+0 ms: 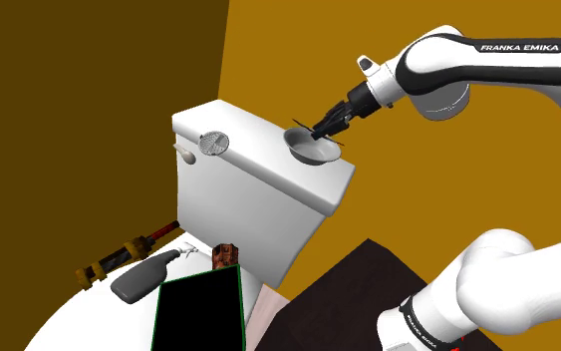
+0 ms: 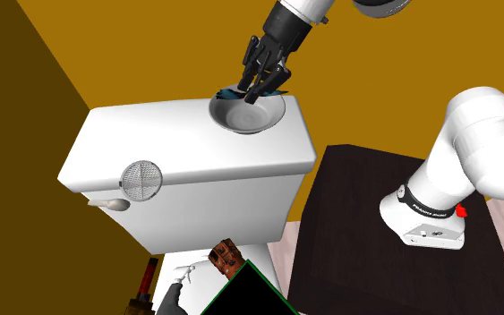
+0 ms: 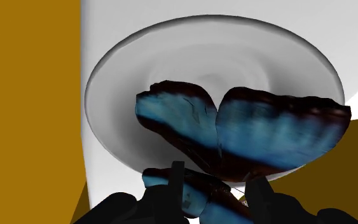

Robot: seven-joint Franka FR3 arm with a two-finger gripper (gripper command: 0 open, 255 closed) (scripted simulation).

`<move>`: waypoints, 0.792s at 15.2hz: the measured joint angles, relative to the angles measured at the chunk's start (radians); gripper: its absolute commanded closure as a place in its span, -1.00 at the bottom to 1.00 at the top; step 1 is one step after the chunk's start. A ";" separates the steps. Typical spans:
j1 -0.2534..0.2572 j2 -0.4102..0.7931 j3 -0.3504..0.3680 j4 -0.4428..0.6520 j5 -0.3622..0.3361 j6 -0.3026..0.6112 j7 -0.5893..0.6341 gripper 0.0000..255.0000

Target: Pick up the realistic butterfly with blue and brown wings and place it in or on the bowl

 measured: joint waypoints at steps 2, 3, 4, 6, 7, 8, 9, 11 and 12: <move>0.006 0.010 -0.004 -0.018 0.011 0.027 -0.016 1.00; 0.008 0.010 -0.007 -0.031 0.017 0.039 -0.025 1.00; 0.011 0.014 -0.007 -0.035 0.020 0.046 -0.028 1.00; 0.012 0.017 -0.006 -0.037 0.022 0.051 -0.029 1.00; 0.013 0.018 -0.006 -0.037 0.023 0.052 -0.029 1.00; 0.013 0.018 -0.006 -0.037 0.023 0.053 -0.030 1.00; 0.013 0.018 -0.006 -0.037 0.023 0.053 -0.030 1.00; 0.013 0.018 -0.007 -0.037 0.023 0.053 -0.030 -1.00; 0.013 0.018 -0.006 -0.037 0.023 0.053 -0.030 -1.00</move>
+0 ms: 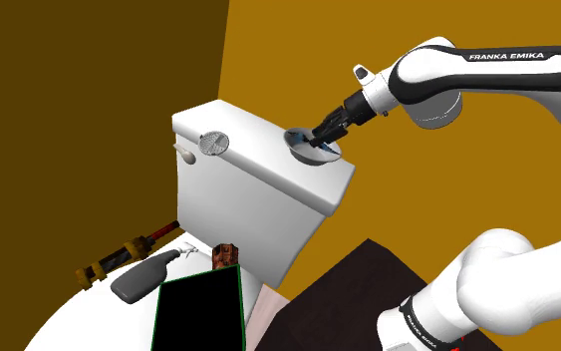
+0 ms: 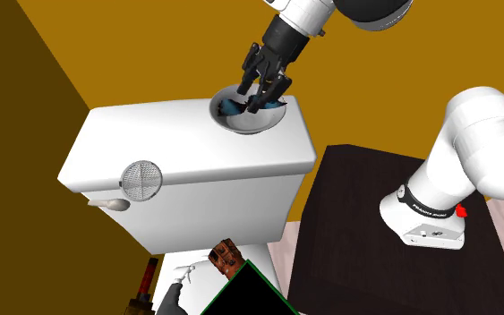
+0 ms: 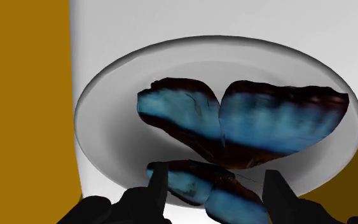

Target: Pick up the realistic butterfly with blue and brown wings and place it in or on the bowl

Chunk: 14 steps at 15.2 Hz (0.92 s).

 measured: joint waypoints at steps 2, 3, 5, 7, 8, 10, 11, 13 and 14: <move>0.000 0.000 0.000 0.000 0.000 0.000 0.000 -1.00; 0.000 0.000 0.000 0.000 0.000 0.000 0.000 -1.00; 0.000 0.000 0.000 0.000 0.000 0.000 0.000 -1.00; -0.015 -0.041 0.000 0.002 -0.020 -0.043 0.015 -1.00; -0.024 -0.057 -0.006 0.014 -0.032 -0.072 0.019 -1.00; -0.039 -0.092 -0.011 0.025 -0.051 -0.120 0.031 -1.00; -0.042 -0.096 -0.013 0.029 -0.054 -0.130 0.032 -1.00; -0.044 -0.101 -0.014 0.032 -0.058 -0.138 0.033 -1.00; -0.044 -0.101 -0.015 0.033 -0.058 -0.140 0.033 -1.00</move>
